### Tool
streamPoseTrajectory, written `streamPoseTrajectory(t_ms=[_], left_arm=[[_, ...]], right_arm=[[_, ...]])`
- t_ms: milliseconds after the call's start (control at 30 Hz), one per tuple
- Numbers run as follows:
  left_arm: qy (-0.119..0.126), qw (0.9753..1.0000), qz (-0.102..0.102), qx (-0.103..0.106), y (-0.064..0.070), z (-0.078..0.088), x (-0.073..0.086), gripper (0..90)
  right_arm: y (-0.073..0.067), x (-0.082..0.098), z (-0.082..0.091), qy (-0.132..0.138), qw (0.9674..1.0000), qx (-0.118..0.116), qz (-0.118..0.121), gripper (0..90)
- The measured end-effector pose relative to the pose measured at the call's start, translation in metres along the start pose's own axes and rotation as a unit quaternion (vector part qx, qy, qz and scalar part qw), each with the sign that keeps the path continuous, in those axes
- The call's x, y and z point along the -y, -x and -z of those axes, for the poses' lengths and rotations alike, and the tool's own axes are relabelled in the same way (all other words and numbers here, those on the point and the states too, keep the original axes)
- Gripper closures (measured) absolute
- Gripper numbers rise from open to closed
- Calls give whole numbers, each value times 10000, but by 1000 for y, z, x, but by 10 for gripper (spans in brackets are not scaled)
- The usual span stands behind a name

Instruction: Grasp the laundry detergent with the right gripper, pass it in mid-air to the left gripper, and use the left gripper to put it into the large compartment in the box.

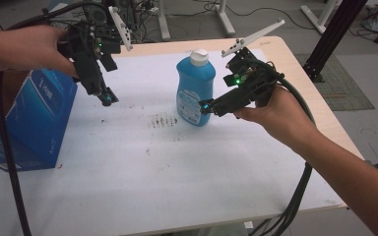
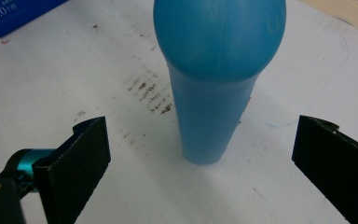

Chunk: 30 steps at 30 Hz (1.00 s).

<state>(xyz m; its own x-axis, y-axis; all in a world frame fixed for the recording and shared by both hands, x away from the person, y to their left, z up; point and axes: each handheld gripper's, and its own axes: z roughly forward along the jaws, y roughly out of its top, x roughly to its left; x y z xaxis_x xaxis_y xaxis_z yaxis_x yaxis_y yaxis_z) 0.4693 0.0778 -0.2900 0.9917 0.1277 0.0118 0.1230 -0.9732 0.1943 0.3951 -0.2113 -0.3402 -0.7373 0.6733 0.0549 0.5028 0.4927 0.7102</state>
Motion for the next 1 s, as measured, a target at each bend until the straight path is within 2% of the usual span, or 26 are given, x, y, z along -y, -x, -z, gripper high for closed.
streamPoseTrajectory(t_ms=[133,233,367,700,800,933,1000], left_arm=[[-7,10000,-23,19,0,-1,0,45],[-10,10000,-13,18,-1,-2,2,45],[9,10000,9,17,-1,-2,3,45],[17,10000,41,29,-3,-3,5,45],[14,10000,36,28,-3,-3,6,45],[19,10000,47,29,-3,-3,7,45],[21,10000,59,36,-3,-4,7,45]], right_arm=[[0,4,-5,141,9999,18,7,33],[1,8,-12,273,9996,39,-95,33],[2,10,-18,316,9994,30,-160,33],[2,9,-32,455,9989,43,-138,33],[-1,9,-37,644,9978,66,-102,33],[-3,9,-39,736,9972,109,-96,33],[-2,10,-42,872,9959,131,-184,33]])
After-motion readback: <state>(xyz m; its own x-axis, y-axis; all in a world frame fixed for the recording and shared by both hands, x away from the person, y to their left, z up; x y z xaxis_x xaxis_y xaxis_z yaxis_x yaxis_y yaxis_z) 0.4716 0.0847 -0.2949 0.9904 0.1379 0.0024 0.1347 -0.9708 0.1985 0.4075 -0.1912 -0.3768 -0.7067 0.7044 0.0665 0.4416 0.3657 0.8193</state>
